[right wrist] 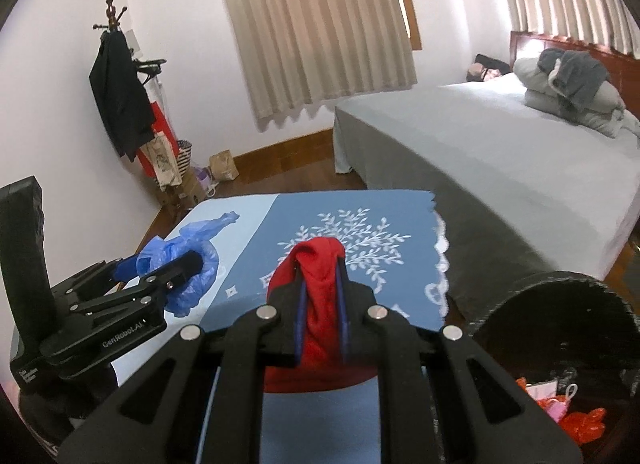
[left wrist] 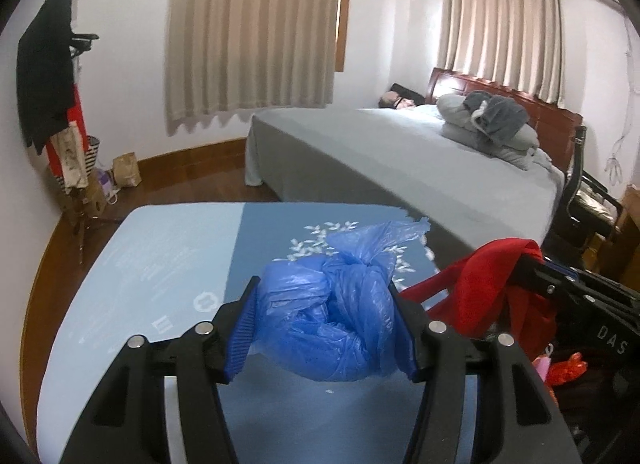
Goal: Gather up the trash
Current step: 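Carry the blue bag and red glove over the black bin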
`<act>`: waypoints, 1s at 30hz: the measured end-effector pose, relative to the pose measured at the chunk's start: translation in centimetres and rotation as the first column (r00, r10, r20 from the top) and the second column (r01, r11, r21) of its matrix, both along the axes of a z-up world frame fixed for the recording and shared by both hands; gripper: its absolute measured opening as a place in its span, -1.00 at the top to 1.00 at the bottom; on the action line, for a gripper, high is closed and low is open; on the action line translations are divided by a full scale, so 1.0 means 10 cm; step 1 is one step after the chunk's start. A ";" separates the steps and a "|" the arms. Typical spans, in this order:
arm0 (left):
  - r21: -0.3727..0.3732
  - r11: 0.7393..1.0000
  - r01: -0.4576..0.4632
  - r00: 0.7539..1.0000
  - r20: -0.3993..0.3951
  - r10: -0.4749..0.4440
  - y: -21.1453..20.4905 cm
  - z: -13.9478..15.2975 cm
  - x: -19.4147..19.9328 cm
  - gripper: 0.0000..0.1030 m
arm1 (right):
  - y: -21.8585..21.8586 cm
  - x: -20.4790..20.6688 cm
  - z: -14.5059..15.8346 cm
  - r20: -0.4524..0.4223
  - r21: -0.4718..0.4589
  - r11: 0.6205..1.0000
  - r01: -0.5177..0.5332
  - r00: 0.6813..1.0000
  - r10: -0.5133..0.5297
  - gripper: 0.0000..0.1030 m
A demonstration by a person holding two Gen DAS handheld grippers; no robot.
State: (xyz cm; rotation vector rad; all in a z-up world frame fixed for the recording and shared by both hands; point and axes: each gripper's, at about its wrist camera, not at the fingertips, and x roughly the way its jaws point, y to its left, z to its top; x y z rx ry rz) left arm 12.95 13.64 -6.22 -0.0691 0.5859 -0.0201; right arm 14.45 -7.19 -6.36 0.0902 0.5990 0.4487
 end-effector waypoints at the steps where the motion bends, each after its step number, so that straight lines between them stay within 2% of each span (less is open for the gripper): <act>1: -0.003 1.000 0.007 1.000 0.004 -0.007 -0.03 0.02 -0.01 -0.12 | -0.06 -0.03 0.03 0.007 0.002 1.000 0.008 1.000 -0.008 0.76; 17: 0.006 0.989 0.145 0.988 0.049 -0.145 -0.74 0.24 -0.07 -0.12 | -0.83 -0.32 0.20 0.056 0.014 0.990 0.140 0.988 -0.141 0.76; 30: 0.013 0.964 0.267 0.962 0.065 -0.267 -1.35 0.33 -0.10 -0.12 | -1.39 -0.53 0.20 0.068 0.016 0.971 0.238 0.969 -0.239 0.76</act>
